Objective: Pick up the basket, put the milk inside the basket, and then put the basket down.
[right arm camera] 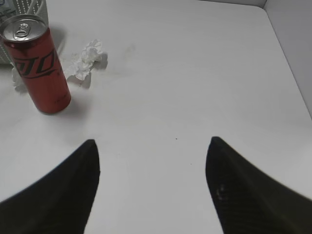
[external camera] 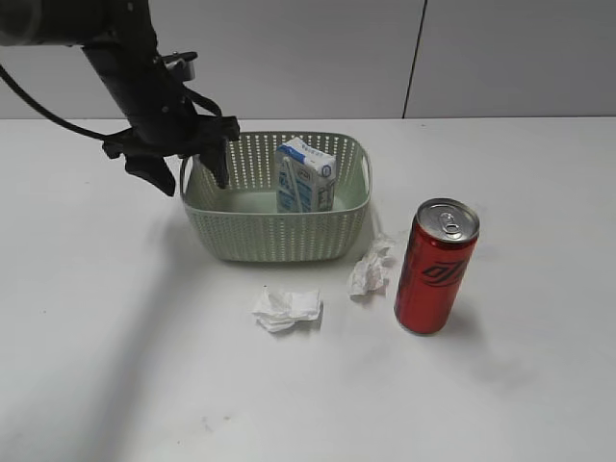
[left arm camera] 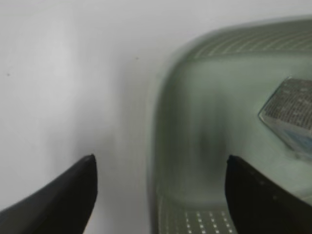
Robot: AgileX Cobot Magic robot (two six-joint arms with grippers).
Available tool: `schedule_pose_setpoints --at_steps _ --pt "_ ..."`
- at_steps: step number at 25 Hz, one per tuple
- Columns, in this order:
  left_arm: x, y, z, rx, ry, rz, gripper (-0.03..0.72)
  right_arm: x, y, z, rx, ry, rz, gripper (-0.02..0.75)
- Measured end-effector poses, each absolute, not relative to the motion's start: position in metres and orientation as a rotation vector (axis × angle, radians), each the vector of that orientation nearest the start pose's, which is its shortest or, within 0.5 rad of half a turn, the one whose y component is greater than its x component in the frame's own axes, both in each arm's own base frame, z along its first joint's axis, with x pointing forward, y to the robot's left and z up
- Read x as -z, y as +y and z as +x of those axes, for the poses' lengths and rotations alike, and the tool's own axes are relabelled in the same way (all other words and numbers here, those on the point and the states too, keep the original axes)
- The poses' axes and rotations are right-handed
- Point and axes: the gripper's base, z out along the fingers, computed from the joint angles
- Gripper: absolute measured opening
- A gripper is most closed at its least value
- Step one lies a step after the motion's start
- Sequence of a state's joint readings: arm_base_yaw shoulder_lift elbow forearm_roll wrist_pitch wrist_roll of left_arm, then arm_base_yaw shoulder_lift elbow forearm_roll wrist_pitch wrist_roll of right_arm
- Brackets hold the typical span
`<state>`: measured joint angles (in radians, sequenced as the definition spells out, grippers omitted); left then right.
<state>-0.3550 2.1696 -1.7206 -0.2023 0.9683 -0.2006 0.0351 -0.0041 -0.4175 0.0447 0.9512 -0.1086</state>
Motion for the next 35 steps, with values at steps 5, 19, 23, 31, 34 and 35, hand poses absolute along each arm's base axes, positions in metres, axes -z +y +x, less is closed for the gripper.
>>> schedule_pose_setpoints --at_steps 5,19,23,31,34,35 --pt "-0.209 -0.16 0.415 0.353 2.931 0.129 0.686 -0.263 0.004 0.008 -0.008 2.007 -0.141 0.538" --pt "-0.32 -0.037 0.388 0.234 2.796 0.016 0.693 -0.263 0.004 0.008 -0.008 2.007 -0.141 0.537" --pt "-0.336 -0.02 0.361 0.152 2.775 -0.003 0.69 -0.263 0.004 0.008 -0.008 2.007 -0.141 0.537" --pt "-0.318 -0.015 0.283 0.109 2.868 0.072 0.676 -0.263 0.004 0.008 -0.008 2.007 -0.141 0.537" --pt "-0.31 -0.014 0.249 0.107 2.876 0.095 0.664 -0.263 0.004 0.008 -0.008 2.007 -0.141 0.537" --pt "-0.311 -0.014 0.238 0.104 2.864 0.1 0.662 -0.263 0.004 0.008 -0.008 2.007 -0.141 0.537"
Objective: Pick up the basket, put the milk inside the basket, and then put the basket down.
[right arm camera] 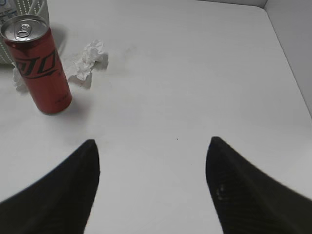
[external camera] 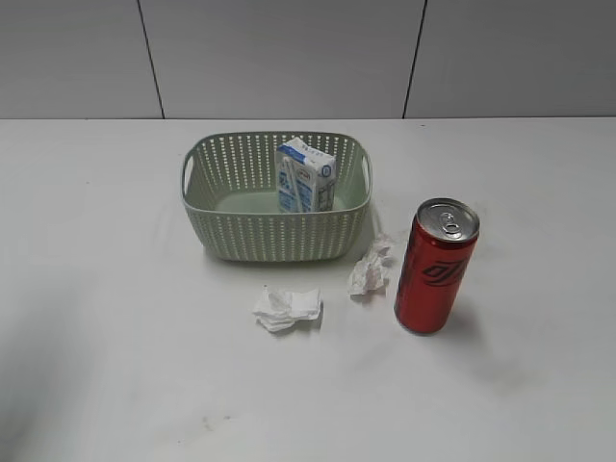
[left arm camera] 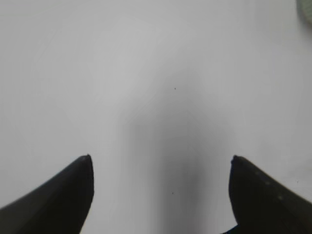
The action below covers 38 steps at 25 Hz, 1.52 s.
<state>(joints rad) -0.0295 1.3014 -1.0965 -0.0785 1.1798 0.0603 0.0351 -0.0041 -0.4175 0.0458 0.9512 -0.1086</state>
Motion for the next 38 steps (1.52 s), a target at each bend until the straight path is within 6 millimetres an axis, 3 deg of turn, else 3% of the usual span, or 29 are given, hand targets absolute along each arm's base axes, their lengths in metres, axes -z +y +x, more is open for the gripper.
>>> schedule_pose_setpoints --at_steps 8,15,19,28,38 --pt "-0.296 -0.01 0.149 0.082 2.757 0.109 0.64 -0.263 0.004 0.008 -0.008 2.007 -0.141 0.537" --pt "-0.279 -0.009 0.091 0.091 2.613 0.074 0.611 -0.263 0.004 0.008 -0.008 2.007 -0.141 0.537" --pt "-0.268 -0.008 0.07 0.087 2.523 0.069 0.598 -0.263 0.004 0.008 -0.009 2.006 -0.141 0.537" --pt "-0.28 -0.006 0.027 0.082 2.219 0.07 0.591 -0.263 0.004 0.008 -0.009 2.006 -0.141 0.537" --pt "-0.282 -0.005 -0.004 0.078 2.026 0.071 0.591 -0.263 0.004 0.008 -0.01 2.006 -0.141 0.537"
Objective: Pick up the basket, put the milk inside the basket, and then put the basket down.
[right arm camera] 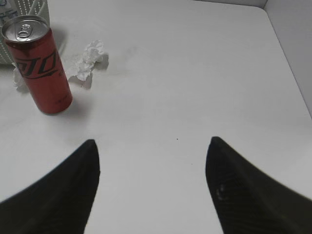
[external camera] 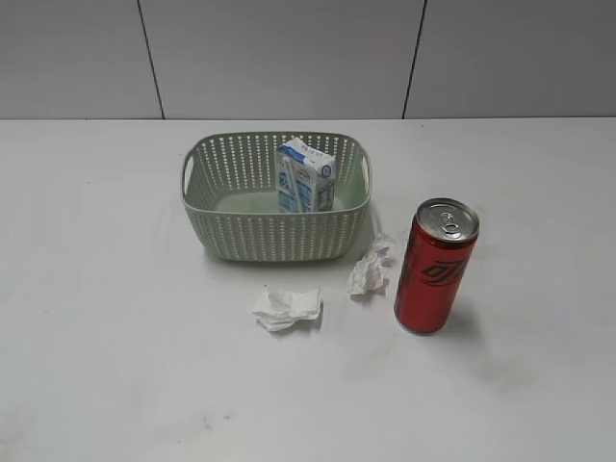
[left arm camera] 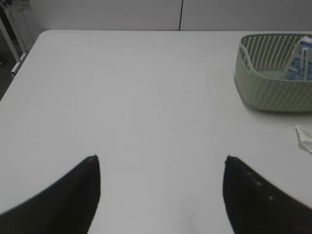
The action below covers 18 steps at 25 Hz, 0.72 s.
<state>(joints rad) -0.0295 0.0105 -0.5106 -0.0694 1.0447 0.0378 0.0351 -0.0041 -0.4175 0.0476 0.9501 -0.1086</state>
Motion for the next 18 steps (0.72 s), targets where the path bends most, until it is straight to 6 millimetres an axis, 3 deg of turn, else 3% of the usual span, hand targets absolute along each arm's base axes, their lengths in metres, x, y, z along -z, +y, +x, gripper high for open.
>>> schedule_pose_setpoints --at_steps 18 --pt "-0.2798 -0.0052 -0.0058 0.077 2.018 0.07 0.589 -0.2627 0.0039 0.0079 -0.012 2.006 -0.141 0.537"
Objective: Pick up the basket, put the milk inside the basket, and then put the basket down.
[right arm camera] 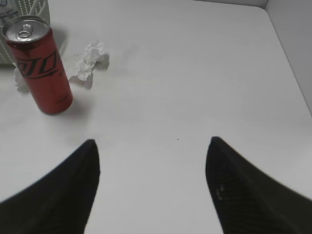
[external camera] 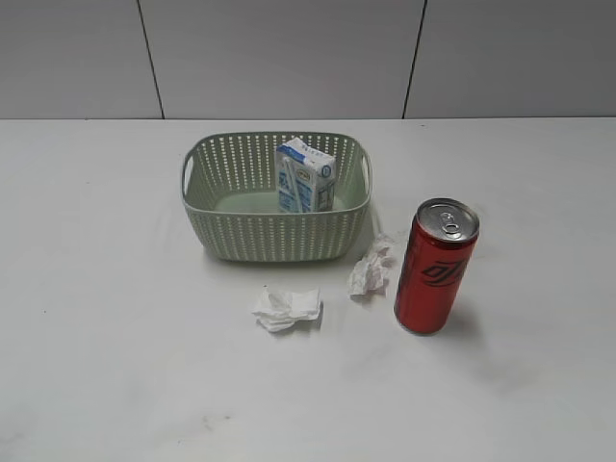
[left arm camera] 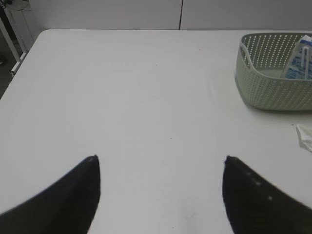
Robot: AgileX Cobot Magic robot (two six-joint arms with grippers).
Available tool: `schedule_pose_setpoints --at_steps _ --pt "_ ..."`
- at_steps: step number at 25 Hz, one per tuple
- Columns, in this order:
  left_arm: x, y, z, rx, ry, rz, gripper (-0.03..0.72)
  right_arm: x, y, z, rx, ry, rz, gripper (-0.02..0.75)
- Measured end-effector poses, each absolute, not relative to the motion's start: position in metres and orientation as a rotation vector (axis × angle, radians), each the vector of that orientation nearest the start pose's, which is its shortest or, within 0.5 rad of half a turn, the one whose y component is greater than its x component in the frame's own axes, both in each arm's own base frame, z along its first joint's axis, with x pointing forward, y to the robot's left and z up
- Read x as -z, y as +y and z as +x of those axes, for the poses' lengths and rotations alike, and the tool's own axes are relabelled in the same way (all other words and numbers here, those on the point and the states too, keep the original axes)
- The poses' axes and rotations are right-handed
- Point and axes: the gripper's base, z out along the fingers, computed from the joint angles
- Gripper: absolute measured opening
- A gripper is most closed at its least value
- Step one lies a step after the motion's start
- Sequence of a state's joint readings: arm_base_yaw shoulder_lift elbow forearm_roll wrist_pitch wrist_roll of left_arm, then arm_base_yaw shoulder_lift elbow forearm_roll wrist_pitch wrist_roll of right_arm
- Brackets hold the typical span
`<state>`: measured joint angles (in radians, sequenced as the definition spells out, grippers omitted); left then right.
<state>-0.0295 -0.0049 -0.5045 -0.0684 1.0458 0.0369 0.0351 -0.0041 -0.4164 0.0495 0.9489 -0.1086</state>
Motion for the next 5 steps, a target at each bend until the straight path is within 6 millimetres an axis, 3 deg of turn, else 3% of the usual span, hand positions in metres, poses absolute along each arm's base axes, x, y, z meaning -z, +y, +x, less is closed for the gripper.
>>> schedule_pose_setpoints --at_steps 5 --pt "-0.2798 -0.0052 -0.0058 0.077 2.018 0.07 0.589 -0.2627 0.0039 0.0079 -0.012 2.006 -0.141 0.537"
